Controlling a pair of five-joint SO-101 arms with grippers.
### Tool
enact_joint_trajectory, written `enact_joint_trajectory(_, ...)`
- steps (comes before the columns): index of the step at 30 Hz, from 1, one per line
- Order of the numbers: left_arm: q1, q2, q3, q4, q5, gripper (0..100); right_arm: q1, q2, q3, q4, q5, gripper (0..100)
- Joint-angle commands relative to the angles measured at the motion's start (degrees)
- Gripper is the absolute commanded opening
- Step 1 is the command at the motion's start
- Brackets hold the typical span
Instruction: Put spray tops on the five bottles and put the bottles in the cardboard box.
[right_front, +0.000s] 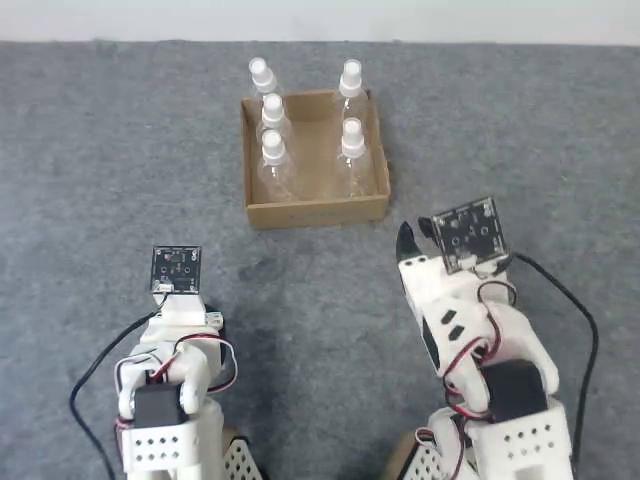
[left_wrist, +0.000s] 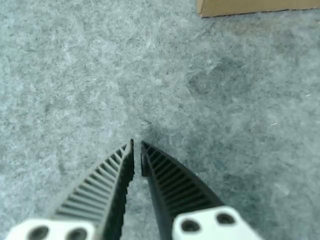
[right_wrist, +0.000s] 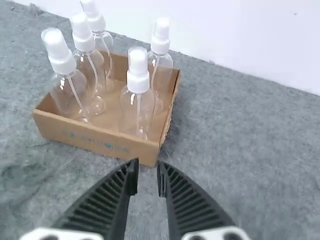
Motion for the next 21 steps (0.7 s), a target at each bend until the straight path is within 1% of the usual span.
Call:
enact_joint_trajectory(1, -0.26, -1.05, -0.75, 0.26, -0.26, 2, 0.4, -4.7, 2.2, 0.22, 0.97, 0.6)
enact_joint_trajectory(15, -0.26, -1.05, -0.75, 0.26, -0.26, 2, 0.84, -25.27, 17.23, 0.75, 1.05, 0.6)
enact_joint_trajectory(21, -0.26, -1.05, -0.75, 0.26, -0.26, 2, 0.84, -24.75, 17.93, 0.75, 1.05, 0.6)
